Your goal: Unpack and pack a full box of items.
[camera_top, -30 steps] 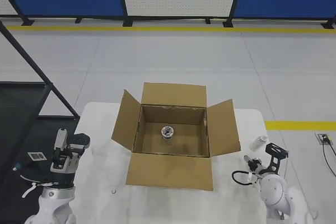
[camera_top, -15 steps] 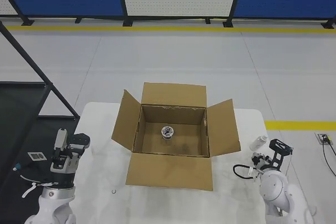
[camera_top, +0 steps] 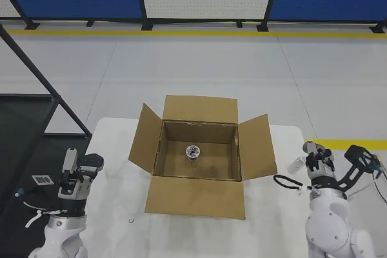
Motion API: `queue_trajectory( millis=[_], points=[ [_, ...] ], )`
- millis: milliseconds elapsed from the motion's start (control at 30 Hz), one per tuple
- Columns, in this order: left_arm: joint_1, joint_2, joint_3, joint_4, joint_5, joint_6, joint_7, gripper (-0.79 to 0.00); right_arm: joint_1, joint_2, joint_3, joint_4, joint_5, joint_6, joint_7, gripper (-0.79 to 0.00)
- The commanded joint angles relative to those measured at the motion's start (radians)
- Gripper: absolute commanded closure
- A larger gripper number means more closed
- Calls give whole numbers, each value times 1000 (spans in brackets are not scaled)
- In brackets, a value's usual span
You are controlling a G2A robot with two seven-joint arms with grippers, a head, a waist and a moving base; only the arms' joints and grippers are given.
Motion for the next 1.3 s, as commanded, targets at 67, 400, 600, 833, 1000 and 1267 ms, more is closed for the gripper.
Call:
queue_trajectory(
  millis=[67, 400, 600, 833, 1000, 1267],
  points=[
    [0, 0, 0, 0, 0, 0, 0, -785, 70, 2, -99, 10, -70, -59, 63, 0],
    [0, 0, 0, 0, 0, 0, 0, -785, 347, -11, -374, 202, -239, -173, 283, 0],
    [0, 0, 0, 0, 0, 0, 0, -785, 545, -40, -517, 472, -290, -171, 426, 0],
    [0, 0, 0, 0, 0, 0, 0, -785, 726, -85, -646, 802, -308, -169, 556, 0],
    [0, 0, 0, 0, 0, 0, 0, -785, 808, -118, -703, 987, -301, -165, 602, 0],
    [0, 0, 0, 0, 0, 0, 0, -785, 884, -169, -734, 1215, -213, -166, 525, 0]
  ],
)
